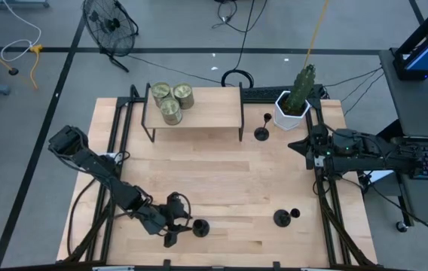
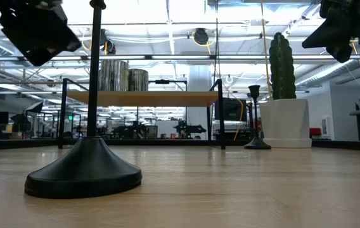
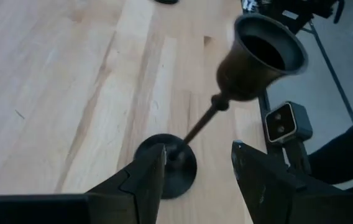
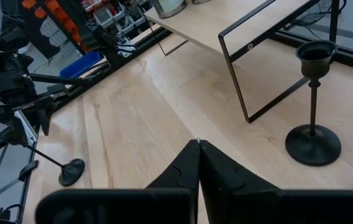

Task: Pick & Place candle stick holders
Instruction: Put the bottom left black candle holder on the shelf

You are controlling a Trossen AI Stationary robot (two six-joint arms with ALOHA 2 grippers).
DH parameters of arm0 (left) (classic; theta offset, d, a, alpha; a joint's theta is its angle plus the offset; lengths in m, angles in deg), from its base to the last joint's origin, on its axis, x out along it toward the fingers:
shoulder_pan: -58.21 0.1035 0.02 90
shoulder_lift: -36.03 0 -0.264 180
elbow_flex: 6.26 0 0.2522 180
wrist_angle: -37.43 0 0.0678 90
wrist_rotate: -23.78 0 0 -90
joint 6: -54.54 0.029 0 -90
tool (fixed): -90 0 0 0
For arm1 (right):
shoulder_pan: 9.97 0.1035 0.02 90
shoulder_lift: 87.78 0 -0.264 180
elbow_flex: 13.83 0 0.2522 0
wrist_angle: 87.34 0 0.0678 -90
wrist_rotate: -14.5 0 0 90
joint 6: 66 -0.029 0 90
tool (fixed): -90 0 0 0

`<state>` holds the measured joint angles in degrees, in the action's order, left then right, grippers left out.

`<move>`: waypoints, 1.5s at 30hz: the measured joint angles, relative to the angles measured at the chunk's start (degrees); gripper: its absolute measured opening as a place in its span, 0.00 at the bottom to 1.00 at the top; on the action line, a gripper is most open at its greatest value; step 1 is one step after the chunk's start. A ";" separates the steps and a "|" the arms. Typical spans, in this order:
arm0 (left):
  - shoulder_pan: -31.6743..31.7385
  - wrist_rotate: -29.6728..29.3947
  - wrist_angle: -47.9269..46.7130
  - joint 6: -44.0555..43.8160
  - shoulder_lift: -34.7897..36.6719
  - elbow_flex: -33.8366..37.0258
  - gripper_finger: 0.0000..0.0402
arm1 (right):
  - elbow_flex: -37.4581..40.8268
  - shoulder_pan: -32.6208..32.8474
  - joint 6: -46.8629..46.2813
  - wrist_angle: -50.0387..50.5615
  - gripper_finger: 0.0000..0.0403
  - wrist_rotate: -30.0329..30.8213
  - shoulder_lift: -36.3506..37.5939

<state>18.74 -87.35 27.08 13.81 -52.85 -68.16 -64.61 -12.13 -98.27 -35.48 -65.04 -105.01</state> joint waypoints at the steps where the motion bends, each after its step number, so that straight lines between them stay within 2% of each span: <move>1: -0.04 0.02 -0.19 -0.06 0.00 0.00 0.48 | 0.00 0.00 0.00 0.00 0.00 0.00 0.00; 5: -0.04 -0.40 -0.79 -1.62 0.00 0.00 0.54 | 0.00 0.00 -0.02 0.00 0.00 0.00 0.01; 12: -0.04 -2.81 -1.72 -1.84 0.00 0.00 0.71 | -0.02 0.00 -0.03 -0.08 0.00 0.00 0.00; 20: -0.04 1.84 -0.61 -3.09 0.00 0.00 0.83 | -0.02 0.00 -0.10 -0.09 0.00 0.00 0.01; 29: 0.07 2.84 2.40 -4.42 0.00 0.00 0.85 | -0.04 0.00 0.00 -0.09 0.00 0.00 0.00; 36: 0.22 3.55 2.85 2.72 0.00 0.00 0.85 | -0.04 -0.01 -0.02 -0.11 0.00 -0.01 0.02; 45: 0.25 3.15 2.79 4.39 0.00 0.00 0.85 | -0.04 -0.01 -1.41 -0.11 0.00 -0.02 0.00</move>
<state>18.99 -84.20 29.87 18.21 -52.85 -68.16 -64.65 -12.14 -99.68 -35.59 -65.06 -105.01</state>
